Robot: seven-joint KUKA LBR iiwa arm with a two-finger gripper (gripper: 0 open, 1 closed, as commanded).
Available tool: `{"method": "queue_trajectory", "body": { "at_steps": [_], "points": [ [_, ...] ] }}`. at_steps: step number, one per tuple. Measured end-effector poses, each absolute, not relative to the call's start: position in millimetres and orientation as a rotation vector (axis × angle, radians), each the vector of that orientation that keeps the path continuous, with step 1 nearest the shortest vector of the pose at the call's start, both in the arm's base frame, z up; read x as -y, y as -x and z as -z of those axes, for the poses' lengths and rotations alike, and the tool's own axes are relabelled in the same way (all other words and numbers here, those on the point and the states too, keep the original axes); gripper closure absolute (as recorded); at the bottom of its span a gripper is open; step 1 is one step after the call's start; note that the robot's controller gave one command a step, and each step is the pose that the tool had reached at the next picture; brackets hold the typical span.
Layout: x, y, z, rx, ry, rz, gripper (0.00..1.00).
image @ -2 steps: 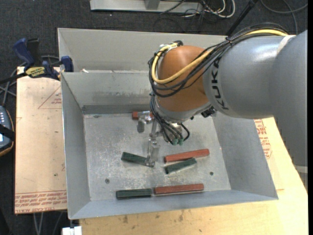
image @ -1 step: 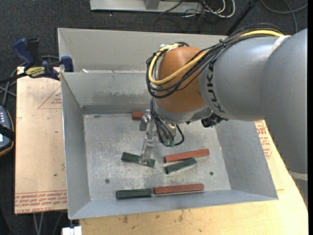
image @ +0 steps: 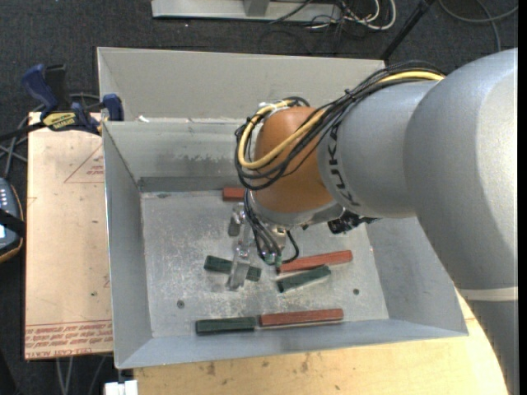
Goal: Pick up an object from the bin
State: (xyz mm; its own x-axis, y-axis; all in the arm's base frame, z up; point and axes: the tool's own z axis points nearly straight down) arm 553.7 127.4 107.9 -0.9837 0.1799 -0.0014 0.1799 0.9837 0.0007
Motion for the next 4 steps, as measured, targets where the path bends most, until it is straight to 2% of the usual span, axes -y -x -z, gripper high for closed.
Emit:
{"method": "queue_trajectory", "body": {
  "at_steps": [1, 4],
  "points": [
    [-132.8, -552.1, -73.7, -3.08, -0.612, -0.001, 1.0],
    [-132.9, -551.1, -79.6, -3.083, -0.614, 0.001, 1.0]
  ]
}}
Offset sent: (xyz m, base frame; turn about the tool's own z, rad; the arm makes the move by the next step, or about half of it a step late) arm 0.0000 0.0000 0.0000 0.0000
